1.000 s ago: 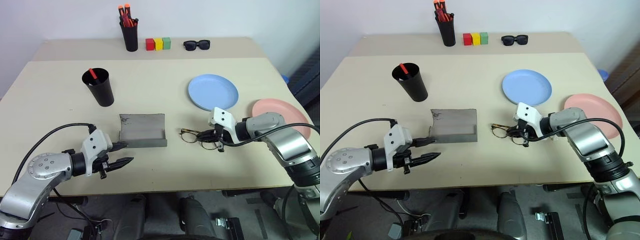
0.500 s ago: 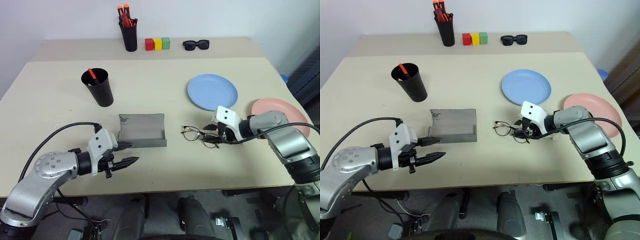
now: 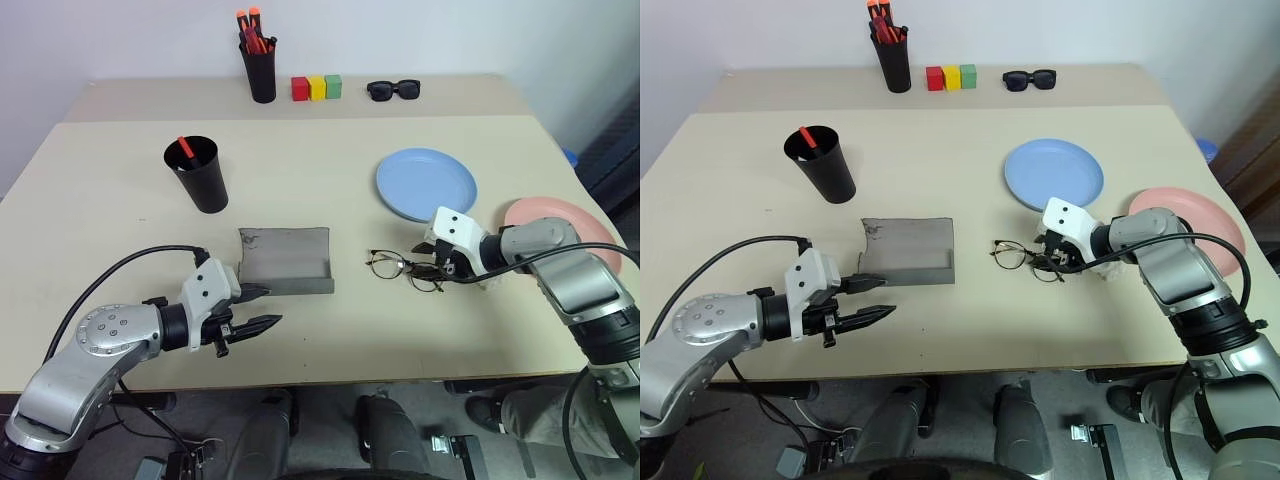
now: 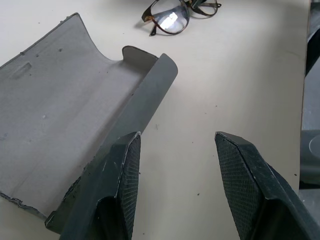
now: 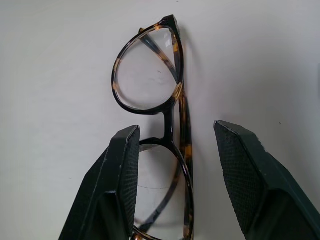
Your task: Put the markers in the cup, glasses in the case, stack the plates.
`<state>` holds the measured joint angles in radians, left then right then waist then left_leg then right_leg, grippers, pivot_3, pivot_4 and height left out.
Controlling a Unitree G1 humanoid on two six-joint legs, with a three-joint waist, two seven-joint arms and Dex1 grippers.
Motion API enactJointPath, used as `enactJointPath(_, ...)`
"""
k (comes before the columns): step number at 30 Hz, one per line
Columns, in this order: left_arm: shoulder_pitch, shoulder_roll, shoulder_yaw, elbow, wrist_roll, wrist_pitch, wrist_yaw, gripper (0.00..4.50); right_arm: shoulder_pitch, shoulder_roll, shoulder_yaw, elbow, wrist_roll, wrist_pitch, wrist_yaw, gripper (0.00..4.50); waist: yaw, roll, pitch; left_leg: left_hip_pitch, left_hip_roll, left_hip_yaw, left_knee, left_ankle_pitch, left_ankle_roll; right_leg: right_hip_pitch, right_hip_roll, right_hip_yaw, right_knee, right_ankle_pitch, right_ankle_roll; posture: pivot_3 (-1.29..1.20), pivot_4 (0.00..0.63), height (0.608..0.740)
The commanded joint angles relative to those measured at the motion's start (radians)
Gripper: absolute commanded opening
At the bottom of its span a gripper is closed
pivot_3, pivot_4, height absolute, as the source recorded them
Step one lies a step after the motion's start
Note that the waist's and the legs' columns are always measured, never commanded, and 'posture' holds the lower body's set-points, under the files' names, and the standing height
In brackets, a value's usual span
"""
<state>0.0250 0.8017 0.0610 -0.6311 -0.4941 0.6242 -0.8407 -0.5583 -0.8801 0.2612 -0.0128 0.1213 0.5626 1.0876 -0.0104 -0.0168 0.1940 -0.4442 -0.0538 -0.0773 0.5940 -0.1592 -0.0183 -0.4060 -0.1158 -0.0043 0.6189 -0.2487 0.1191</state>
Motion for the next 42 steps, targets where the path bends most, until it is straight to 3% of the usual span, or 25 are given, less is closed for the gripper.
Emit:
enactJointPath(1, -0.001, -0.001, 0.015, -0.024, -0.016, -0.005, 0.006, 2.39, -0.023, 0.005, -0.013, -0.021, -0.017, -0.004, -0.006, 0.58, 0.000, 0.000, 0.000, 0.000, 0.000, 0.000, 0.000, 0.000, 0.000, 0.000, 0.000, 0.000, 0.000, 0.000, 0.000, 0.00, 0.150, 0.740)
enactJointPath(2, 0.003, 0.000, 0.018, -0.025, -0.017, -0.004, 0.007, 2.39, -0.024, 0.006, -0.014, -0.024, -0.018, -0.003, -0.007, 0.16, 0.000, 0.000, 0.000, 0.000, 0.000, 0.000, 0.000, 0.000, 0.000, 0.000, 0.000, 0.000, 0.000, 0.000, 0.000, 0.00, 0.150, 0.740)
enactJointPath(3, 0.006, 0.001, 0.020, -0.026, -0.017, -0.004, 0.007, 2.39, -0.025, 0.008, -0.015, -0.027, -0.018, -0.001, -0.008, 0.04, 0.000, 0.000, 0.000, 0.000, 0.000, 0.000, 0.000, 0.000, 0.000, 0.000, 0.000, 0.000, 0.000, 0.000, 0.000, 0.00, 0.150, 0.740)
enactJointPath(13, 0.027, 0.005, 0.051, -0.022, -0.023, 0.000, 0.027, 2.39, -0.050, 0.016, -0.015, -0.062, -0.041, -0.046, -0.005, 0.04, -0.001, 0.000, 0.000, 0.000, 0.000, 0.000, 0.000, 0.000, 0.000, 0.000, 0.000, 0.000, 0.000, 0.000, 0.000, 0.00, 0.150, 0.740)
enactJointPath(17, 0.112, -0.002, 0.212, 0.057, -0.007, -0.033, 0.053, 2.39, -0.181, 0.111, -0.036, -0.168, 0.045, 0.057, -0.001, 0.04, -0.014, 0.002, 0.001, 0.000, 0.001, 0.000, 0.000, 0.000, 0.000, -0.002, 0.002, 0.001, 0.002, 0.000, 0.000, 0.00, 0.150, 0.740)
enactJointPath(23, 0.238, -0.065, 0.378, 0.148, -0.023, -0.204, -0.007, 2.39, -0.309, 0.295, 0.065, -0.244, 0.048, 0.172, -0.070, 0.04, 0.003, 0.001, 0.000, 0.000, 0.002, -0.001, -0.002, 0.000, -0.001, -0.004, 0.002, 0.001, 0.005, 0.000, 0.000, 0.00, 0.150, 0.740)
enactJointPath(31, 0.272, -0.092, 0.428, 0.200, -0.010, -0.297, -0.027, 2.39, -0.379, 0.550, 0.180, -0.094, -0.008, 0.236, -0.221, 0.04, -0.002, 0.000, -0.001, 0.001, 0.001, -0.002, -0.001, -0.002, -0.003, -0.006, 0.001, 0.000, 0.002, 0.000, -0.001, 0.00, 0.150, 0.740)
enactJointPath(42, 0.303, -0.086, 0.428, 0.139, -0.089, -0.261, -0.043, 2.39, -0.316, 0.493, 0.250, -0.100, -0.077, 0.233, -0.219, 0.04, -0.007, 0.001, -0.001, 0.001, 0.000, -0.001, -0.002, -0.002, -0.003, -0.007, 0.001, 0.000, 0.005, 0.001, -0.001, 0.00, 0.150, 0.740)
